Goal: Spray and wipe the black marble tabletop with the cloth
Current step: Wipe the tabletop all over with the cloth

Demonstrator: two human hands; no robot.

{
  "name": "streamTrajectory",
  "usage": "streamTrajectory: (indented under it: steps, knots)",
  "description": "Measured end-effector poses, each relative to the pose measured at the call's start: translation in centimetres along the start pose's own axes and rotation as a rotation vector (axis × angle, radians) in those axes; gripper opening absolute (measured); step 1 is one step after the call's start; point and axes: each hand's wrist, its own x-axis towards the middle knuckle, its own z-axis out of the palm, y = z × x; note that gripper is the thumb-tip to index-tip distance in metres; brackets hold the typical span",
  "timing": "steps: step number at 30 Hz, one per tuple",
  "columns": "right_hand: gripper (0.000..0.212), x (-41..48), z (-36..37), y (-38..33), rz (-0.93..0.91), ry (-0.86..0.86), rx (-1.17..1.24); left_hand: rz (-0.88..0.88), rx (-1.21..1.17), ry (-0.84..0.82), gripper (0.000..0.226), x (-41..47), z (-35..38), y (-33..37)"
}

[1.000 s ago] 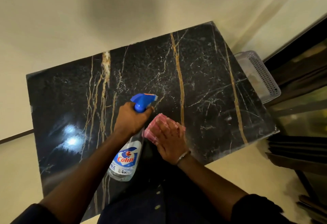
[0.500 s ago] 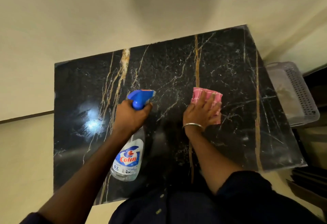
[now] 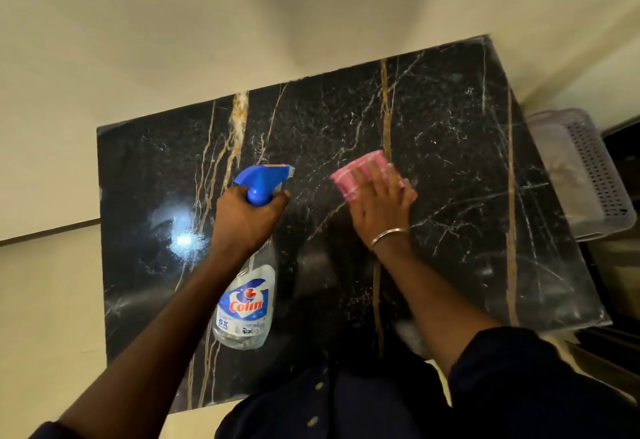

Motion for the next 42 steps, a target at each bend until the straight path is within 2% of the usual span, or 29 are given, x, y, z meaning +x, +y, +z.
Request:
streamTrajectory:
  steps: [4, 8, 10, 15, 17, 21, 28, 30, 33, 35, 39, 42]
  knots:
    - [0.064, 2.6, -2.2, 6.2, 0.302, 0.047, 0.015, 0.005, -0.039, -0.005, 0.021, 0.4, -0.1, -0.3]
    - [0.067, 3.8, -1.6, 2.0, 0.498, 0.075, 0.055, -0.023, -0.039, 0.037, 0.024, 0.8, -0.4, -1.2]
    - [0.066, 3.5, -0.7, -2.6, 0.387, 0.029, 0.048, -0.028, -0.042, 0.029, 0.023, 0.8, -0.4, -1.6]
    - [0.064, 1.1, 1.4, -15.1, -0.146, -0.16, 0.035, -0.058, -0.008, 0.1, 0.028, 1.3, -1.0, -1.9]
    - [0.061, 1.1, 1.6, -16.1, -0.256, -0.238, 0.023, -0.049, -0.002, 0.097, 0.027, 1.6, -1.2, -2.1]
    - [0.064, 3.2, 1.0, -10.6, -0.387, -0.178, 0.016, -0.063, -0.013, 0.07, 0.022, 2.3, -1.6, -2.0]
    - [0.065, 7.6, -3.0, 5.2, 0.201, -0.006, -0.055, -0.064, -0.039, 0.031, 0.02, 3.8, -1.6, -1.4]
    - [0.065, 8.6, -3.4, 5.2, 0.329, 0.0, -0.05, -0.054, -0.041, 0.046, 0.018, 4.1, -1.5, -1.2]
    - [0.062, 9.5, -3.2, 1.0, 0.462, -0.018, 0.0, -0.045, -0.058, 0.044, 0.016, 4.3, -1.5, -1.1]
    - [0.057, 9.3, -2.9, -3.0, 0.382, -0.06, -0.025, -0.048, -0.058, 0.043, 0.015, 4.3, -1.6, -1.2]
    - [0.043, 7.6, -1.4, -11.9, -0.022, -0.098, -0.044, -0.089, -0.046, 0.079, 0.016, 4.8, -1.7, -1.1]
    - [0.039, 7.6, -0.4, -14.2, -0.295, -0.136, -0.065, -0.113, -0.029, 0.118, 0.015, 5.5, -2.0, -1.1]
